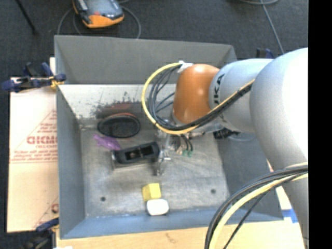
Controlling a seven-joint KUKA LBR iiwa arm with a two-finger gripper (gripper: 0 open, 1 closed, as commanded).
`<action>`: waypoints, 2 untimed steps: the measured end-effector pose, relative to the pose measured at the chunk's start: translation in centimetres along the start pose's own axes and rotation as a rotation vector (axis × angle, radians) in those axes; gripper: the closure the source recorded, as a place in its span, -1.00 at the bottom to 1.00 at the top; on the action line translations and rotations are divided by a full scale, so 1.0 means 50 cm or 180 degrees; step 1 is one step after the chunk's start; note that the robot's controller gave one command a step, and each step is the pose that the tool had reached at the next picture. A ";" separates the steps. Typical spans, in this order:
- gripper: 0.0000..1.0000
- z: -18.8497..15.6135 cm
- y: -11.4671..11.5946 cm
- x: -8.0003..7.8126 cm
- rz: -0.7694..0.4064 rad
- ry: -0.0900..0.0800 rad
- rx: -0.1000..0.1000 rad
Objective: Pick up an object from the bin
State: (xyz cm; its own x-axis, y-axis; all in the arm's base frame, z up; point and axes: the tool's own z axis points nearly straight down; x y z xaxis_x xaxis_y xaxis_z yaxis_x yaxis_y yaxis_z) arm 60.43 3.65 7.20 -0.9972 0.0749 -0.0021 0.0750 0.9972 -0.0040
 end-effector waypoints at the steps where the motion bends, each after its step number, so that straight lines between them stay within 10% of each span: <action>1: 1.00 -0.005 0.042 -0.015 0.0200 -0.0023 -0.0005; 2: -1.00 -0.002 0.044 -0.013 0.0198 -0.0015 -0.0008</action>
Offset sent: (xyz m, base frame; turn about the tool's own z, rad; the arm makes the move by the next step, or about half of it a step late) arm 0.0000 0.0000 0.0000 0.0000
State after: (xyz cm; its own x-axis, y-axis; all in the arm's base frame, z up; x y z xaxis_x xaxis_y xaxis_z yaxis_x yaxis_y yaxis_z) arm 61.25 5.78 7.27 -0.9906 0.1367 -0.0069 0.1367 0.9906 -0.0012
